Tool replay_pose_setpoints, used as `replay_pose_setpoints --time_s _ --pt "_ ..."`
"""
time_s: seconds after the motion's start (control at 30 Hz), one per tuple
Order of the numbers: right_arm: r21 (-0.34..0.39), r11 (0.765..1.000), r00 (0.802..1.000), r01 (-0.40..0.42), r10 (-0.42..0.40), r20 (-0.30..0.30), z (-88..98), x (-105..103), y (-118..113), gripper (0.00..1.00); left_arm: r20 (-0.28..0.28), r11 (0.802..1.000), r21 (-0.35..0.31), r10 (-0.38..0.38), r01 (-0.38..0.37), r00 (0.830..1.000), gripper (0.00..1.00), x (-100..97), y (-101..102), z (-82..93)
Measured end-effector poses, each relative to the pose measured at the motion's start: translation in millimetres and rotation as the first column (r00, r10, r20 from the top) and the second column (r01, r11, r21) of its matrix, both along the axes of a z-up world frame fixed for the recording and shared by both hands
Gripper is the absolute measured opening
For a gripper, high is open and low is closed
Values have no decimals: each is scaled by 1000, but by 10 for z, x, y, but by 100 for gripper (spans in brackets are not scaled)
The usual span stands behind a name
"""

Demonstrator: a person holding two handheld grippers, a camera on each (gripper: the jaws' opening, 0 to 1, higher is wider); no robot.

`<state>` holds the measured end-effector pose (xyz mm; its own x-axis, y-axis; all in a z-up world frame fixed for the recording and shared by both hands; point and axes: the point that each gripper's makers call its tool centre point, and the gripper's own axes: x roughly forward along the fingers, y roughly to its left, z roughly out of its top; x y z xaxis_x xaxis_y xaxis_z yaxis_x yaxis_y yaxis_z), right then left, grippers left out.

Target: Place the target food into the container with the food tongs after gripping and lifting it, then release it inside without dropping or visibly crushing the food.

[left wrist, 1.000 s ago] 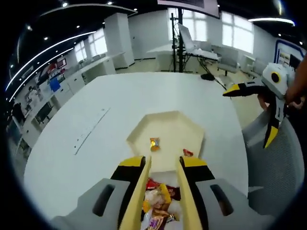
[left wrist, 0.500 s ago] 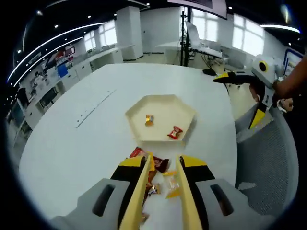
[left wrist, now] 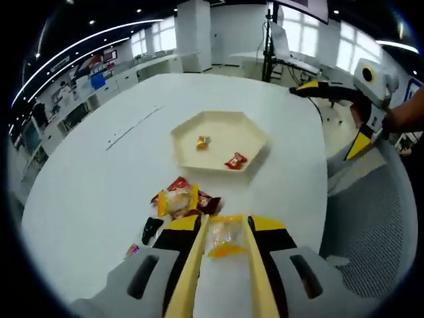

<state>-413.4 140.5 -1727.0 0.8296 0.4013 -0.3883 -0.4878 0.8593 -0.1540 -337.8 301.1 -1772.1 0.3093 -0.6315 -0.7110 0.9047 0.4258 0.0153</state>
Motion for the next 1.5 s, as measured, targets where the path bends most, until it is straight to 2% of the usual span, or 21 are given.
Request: replay_pose_setpoints --time_s 0.1,0.17,0.23,0.3,0.5,0.57,0.63,0.73,0.83,0.9,1.03,1.07,1.1,1.13,1.2,1.5 --pt "1 1000 1000 -2 2 -3 -8 -1 2 96 -2 1000 22 20 -20 1000 25 7 19 -82" --pt "-2 1000 1000 -3 3 -7 -17 -4 4 96 -25 1000 21 22 -22 999 25 -21 10 -149" --pt "-3 1000 1000 -6 6 -6 -15 -5 11 96 -24 1000 29 4 -3 1000 25 -54 0 -204" --pt "-5 1000 1000 -5 5 -7 -17 -6 5 96 -21 998 65 4 -3 1000 25 -36 38 -289" --pt "2 1000 1000 0 0 -6 -8 -4 -3 96 -38 996 84 30 -27 999 25 25 74 -405" --pt "4 1000 1000 1 -1 -4 -2 -5 -2 96 -82 996 83 31 -25 996 25 -12 50 -467" --pt "4 1000 1000 1 -1 -1 4 -2 -5 96 -76 995 94 29 -22 997 25 6 38 -516" --pt "2 1000 1000 0 0 -3 -3 -3 -5 96 -110 995 93 56 -46 992 25 4 37 -603" --pt "-1 1000 1000 -4 4 -4 -8 -8 4 96 -113 994 94 60 -49 992 25 -4 26 -649" --pt "-1 1000 1000 -4 4 -3 -7 -8 2 95 -87 994 104 30 -21 996 25 -9 0 -641" --pt "0 1000 1000 1 -1 -2 -3 -7 -6 95 -85 994 112 20 -10 996 22 -16 -8 -649" --pt "0 1000 1000 1 -1 -1 -2 -8 -5 95 -25 993 114 27 -24 999 21 67 2 -635" --pt "0 1000 1000 1 -1 -1 -3 -8 -7 95 -55 993 113 31 -25 998 20 14 8 -658" --pt "1 1000 1000 3 -3 -1 -3 -7 -10 95 -69 996 81 37 -31 997 19 -8 -27 -644" --pt "4 1000 1000 4 -4 1 4 -6 -12 95 -56 996 86 33 -28 998 19 -12 -11 -639" --pt "3 1000 1000 1 -1 -5 -7 -7 -7 95 -84 997 66 40 -34 996 18 -2 -15 -589"
